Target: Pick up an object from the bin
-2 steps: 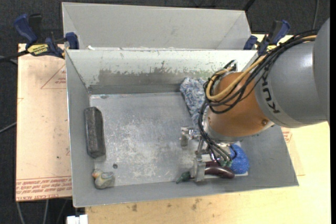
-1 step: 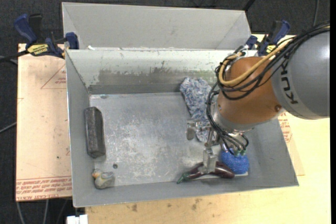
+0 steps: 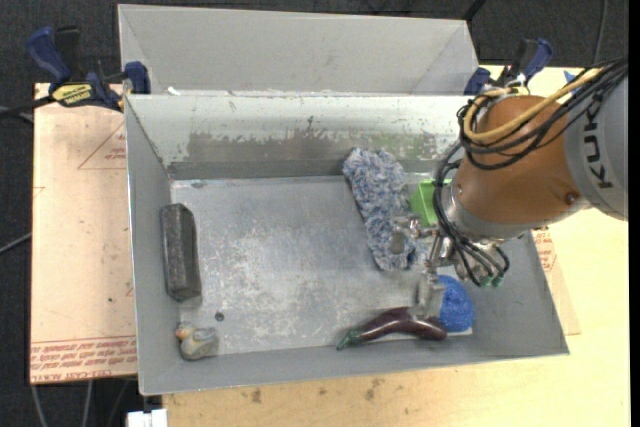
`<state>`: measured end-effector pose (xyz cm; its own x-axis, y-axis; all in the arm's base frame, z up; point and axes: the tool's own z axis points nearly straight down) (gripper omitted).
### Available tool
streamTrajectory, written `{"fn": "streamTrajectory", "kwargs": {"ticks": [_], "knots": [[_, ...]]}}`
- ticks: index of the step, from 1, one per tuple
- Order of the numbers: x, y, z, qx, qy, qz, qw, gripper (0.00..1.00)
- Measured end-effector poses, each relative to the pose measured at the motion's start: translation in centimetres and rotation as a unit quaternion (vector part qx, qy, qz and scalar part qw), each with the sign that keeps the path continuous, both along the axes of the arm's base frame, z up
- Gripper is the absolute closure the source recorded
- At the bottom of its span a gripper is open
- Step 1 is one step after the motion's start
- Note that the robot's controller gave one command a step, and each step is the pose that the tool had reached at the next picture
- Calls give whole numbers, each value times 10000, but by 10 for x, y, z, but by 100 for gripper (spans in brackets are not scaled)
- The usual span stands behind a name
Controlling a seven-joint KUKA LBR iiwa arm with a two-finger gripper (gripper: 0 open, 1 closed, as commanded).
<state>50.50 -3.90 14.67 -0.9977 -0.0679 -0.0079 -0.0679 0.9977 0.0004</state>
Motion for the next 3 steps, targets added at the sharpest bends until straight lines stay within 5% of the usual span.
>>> {"fn": "streamTrajectory", "kwargs": {"ticks": [2,3], "knots": [[-15,16,-59,-2,34,1125,9936,0],[-16,32,-77,1,39,563,9984,100]]}}
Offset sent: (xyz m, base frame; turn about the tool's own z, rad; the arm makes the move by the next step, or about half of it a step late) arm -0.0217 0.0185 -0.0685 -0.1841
